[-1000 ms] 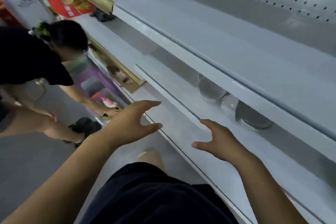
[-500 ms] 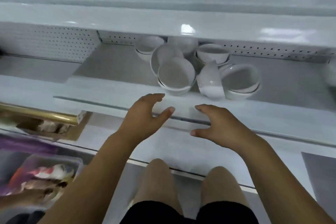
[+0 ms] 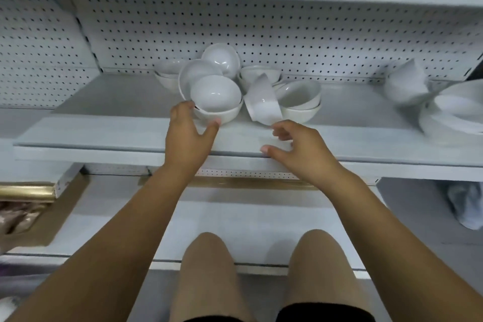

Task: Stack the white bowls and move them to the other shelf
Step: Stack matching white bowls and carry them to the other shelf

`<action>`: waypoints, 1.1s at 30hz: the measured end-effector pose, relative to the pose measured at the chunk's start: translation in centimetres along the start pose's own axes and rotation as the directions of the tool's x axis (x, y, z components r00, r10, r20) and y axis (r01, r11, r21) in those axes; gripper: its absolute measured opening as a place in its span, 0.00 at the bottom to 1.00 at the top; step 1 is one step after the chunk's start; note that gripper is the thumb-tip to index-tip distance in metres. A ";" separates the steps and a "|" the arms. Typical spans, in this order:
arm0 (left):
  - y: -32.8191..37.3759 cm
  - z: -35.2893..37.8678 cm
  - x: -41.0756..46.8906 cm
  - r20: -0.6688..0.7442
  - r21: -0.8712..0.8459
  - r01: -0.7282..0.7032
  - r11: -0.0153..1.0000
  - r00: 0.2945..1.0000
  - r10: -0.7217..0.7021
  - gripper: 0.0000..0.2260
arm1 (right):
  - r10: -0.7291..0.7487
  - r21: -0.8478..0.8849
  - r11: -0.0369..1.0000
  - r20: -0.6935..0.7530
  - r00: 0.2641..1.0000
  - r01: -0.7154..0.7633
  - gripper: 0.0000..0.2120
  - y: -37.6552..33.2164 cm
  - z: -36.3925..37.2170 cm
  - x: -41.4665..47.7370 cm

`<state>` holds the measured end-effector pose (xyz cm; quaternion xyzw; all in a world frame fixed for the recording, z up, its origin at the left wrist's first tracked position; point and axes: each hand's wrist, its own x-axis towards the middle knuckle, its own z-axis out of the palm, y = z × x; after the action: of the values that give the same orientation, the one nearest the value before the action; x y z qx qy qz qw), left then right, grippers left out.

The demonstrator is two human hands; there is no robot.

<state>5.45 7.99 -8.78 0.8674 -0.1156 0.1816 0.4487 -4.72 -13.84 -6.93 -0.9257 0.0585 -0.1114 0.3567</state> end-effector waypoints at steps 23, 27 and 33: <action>-2.6 3.3 0.6 -0.102 0.114 -0.065 0.991 0.992 0.077 0.27 | 0.103 0.312 0.947 -0.515 0.851 0.074 0.10 1.2 3.0 3.3; -1.9 2.6 1.4 -0.099 -0.175 -0.013 0.985 0.995 -0.005 0.27 | 0.105 0.361 0.927 -0.518 0.849 0.106 0.09 1.9 2.5 3.1; 0.0 1.2 5.3 -0.175 -0.201 0.251 0.947 0.942 -0.287 0.17 | 0.049 0.353 0.920 -0.534 0.844 0.170 0.09 2.4 2.4 3.3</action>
<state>10.49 6.82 -7.26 0.8091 0.0349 0.1948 0.5534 -1.02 -14.67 -9.72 -0.7705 0.1024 -0.3844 0.4981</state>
